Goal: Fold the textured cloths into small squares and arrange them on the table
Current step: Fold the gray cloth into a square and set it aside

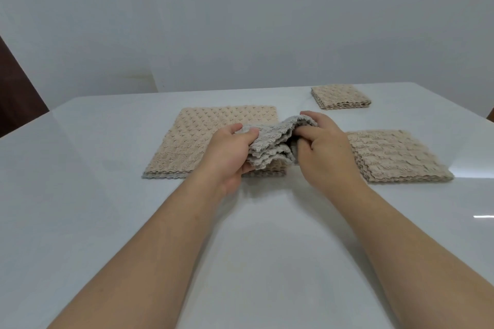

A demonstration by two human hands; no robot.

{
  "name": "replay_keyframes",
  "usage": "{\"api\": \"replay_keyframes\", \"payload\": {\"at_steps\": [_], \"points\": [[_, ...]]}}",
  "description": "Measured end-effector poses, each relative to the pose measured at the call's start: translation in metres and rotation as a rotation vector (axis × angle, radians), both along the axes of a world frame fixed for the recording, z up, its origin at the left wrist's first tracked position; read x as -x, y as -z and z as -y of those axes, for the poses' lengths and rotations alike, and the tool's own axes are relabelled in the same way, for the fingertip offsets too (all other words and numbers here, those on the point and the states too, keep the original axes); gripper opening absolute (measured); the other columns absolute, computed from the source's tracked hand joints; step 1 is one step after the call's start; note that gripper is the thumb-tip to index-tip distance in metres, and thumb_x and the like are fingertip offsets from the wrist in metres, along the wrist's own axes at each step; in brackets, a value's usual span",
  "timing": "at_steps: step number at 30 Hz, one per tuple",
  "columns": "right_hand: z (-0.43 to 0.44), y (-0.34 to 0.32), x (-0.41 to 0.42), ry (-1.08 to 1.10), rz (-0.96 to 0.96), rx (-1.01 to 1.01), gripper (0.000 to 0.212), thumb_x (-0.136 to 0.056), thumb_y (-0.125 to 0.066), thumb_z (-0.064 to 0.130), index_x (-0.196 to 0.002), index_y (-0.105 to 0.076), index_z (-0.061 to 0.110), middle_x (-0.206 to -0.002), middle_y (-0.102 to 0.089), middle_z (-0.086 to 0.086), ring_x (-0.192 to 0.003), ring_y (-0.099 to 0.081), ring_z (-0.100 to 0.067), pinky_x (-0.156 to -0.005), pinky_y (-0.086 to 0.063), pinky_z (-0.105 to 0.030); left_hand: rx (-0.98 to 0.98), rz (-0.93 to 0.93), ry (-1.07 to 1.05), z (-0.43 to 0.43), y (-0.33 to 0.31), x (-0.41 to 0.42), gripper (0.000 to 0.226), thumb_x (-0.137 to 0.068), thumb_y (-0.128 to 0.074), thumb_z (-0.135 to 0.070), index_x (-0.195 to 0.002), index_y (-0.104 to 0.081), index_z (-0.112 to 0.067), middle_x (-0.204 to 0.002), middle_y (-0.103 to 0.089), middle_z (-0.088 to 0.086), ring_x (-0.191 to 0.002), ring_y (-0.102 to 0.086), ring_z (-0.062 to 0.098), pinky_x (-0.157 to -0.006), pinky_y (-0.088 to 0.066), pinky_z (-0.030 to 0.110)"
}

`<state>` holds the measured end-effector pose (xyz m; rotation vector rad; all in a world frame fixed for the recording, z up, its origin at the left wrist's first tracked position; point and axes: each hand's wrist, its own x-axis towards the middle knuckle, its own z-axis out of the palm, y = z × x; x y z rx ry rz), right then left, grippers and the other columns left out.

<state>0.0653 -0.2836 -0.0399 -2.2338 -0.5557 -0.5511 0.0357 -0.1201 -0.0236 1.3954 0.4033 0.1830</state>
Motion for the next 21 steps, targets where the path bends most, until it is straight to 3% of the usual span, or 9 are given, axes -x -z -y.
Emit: {"api": "replay_keyframes", "payload": {"at_steps": [2, 4, 8, 12, 15, 18, 21], "points": [[-0.0018, -0.0018, 0.0026, 0.025, -0.076, -0.007, 0.038, -0.094, -0.052, 0.012, -0.059, -0.056, 0.027, -0.099, -0.060, 0.003, -0.098, -0.055, -0.019, -0.075, -0.033, -0.023, -0.031, 0.005, 0.006, 0.0005, 0.0017, -0.0002, 0.054, -0.098, -0.065, -0.019, -0.148, -0.043, -0.017, -0.114, -0.071, 0.007, -0.093, -0.072, 0.027, -0.090, -0.060, 0.048], [-0.0021, -0.0019, 0.0034, 0.061, -0.098, -0.003, 0.038, -0.091, -0.056, 0.018, -0.056, -0.046, 0.028, -0.081, -0.050, 0.006, -0.079, -0.049, -0.016, -0.066, -0.028, -0.028, -0.070, 0.020, 0.022, 0.0006, 0.0033, 0.0002, 0.056, -0.098, -0.067, -0.021, -0.149, -0.044, -0.020, -0.114, -0.072, 0.006, -0.090, -0.071, 0.024, -0.092, -0.059, 0.050], [0.0019, 0.0013, 0.0000, 0.070, -0.133, 0.110, 0.036, -0.090, -0.062, 0.018, -0.058, -0.048, 0.024, -0.075, -0.058, -0.007, -0.072, -0.054, -0.027, -0.060, -0.032, -0.030, -0.173, 0.034, 0.036, 0.0030, 0.0035, 0.0034, 0.056, -0.098, -0.066, -0.021, -0.149, -0.042, -0.024, -0.122, -0.067, 0.006, -0.056, -0.063, 0.010, -0.066, -0.052, 0.034], [0.0021, 0.0016, -0.0004, 0.117, -0.173, 0.197, 0.017, -0.087, -0.059, 0.011, -0.072, -0.056, 0.018, -0.080, -0.058, -0.011, -0.070, -0.051, -0.030, -0.059, -0.035, -0.030, -0.242, 0.035, 0.027, 0.0045, 0.0071, 0.0032, 0.060, -0.096, -0.069, -0.023, -0.149, -0.042, -0.026, -0.142, -0.056, 0.013, -0.093, -0.070, 0.031, -0.064, -0.055, 0.034], [0.0009, 0.0011, 0.0000, 0.149, -0.194, 0.235, 0.022, -0.090, -0.057, 0.018, -0.070, -0.048, 0.021, -0.084, -0.045, -0.002, -0.075, -0.046, -0.029, -0.064, -0.036, -0.032, -0.267, 0.029, 0.009, 0.0049, 0.0090, 0.0017, 0.063, -0.094, -0.071, -0.023, -0.150, -0.041, -0.026, -0.149, -0.047, 0.010, -0.124, -0.060, 0.041, -0.084, -0.058, 0.042], [0.0011, 0.0004, 0.0008, 0.164, -0.229, 0.242, 0.017, -0.093, -0.056, 0.028, -0.079, -0.054, 0.020, -0.090, -0.039, 0.001, -0.078, -0.046, -0.027, -0.066, -0.036, -0.034, -0.264, 0.001, -0.013, 0.0030, 0.0090, 0.0002, 0.066, -0.093, -0.073, -0.022, -0.150, -0.041, -0.026, -0.147, -0.048, 0.008, -0.128, -0.057, 0.039, -0.098, -0.054, 0.052], [0.0023, 0.0024, -0.0025, 0.225, -0.187, 0.248, 0.017, -0.095, -0.051, 0.027, -0.085, -0.062, 0.020, -0.091, -0.042, 0.001, -0.080, -0.048, -0.027, -0.066, -0.035, -0.034, -0.236, -0.017, -0.025, -0.0011, 0.0059, -0.0007, 0.066, -0.092, -0.073, -0.018, -0.149, -0.042, -0.026, -0.142, -0.054, 0.011, -0.127, -0.058, 0.040, -0.093, -0.057, 0.048]]}}
